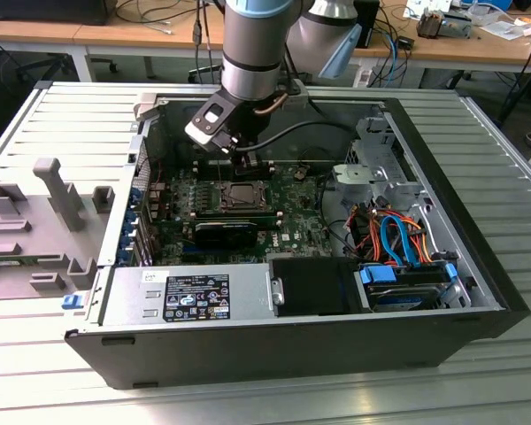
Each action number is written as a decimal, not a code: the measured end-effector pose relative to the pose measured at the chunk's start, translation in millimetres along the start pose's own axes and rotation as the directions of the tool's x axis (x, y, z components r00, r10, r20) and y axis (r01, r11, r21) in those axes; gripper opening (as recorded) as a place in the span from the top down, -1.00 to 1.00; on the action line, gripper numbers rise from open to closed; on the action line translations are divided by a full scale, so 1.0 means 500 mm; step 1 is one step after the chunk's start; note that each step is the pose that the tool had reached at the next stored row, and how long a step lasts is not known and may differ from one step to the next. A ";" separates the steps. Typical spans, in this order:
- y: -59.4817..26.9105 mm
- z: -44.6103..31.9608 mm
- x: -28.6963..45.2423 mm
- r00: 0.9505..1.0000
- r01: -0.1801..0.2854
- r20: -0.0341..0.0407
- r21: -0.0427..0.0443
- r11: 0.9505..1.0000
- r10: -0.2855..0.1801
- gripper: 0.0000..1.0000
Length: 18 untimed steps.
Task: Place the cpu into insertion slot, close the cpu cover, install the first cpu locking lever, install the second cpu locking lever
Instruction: 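Install the first cpu locking lever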
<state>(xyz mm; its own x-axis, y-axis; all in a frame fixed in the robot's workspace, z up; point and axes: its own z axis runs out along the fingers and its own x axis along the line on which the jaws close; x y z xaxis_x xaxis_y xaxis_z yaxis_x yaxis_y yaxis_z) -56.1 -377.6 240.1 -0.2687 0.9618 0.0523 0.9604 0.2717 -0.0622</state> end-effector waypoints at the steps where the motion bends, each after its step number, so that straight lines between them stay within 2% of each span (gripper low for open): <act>1: 0.000 0.000 0.000 1.000 0.009 0.001 0.000 1.000 -0.009 0.79; 6: 0.000 0.000 0.000 0.998 0.067 0.004 0.004 0.998 -0.067 0.79; 11: 0.000 0.000 0.000 0.993 0.120 0.007 0.007 0.993 -0.120 0.79; 18: 0.000 0.000 0.000 0.980 0.197 0.011 0.011 0.980 -0.197 0.79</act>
<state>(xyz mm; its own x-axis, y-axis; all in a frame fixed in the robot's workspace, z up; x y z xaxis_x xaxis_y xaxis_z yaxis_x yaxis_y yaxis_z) -56.1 -377.6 240.1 -0.4532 0.8899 0.0523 0.8879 0.4558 -0.0621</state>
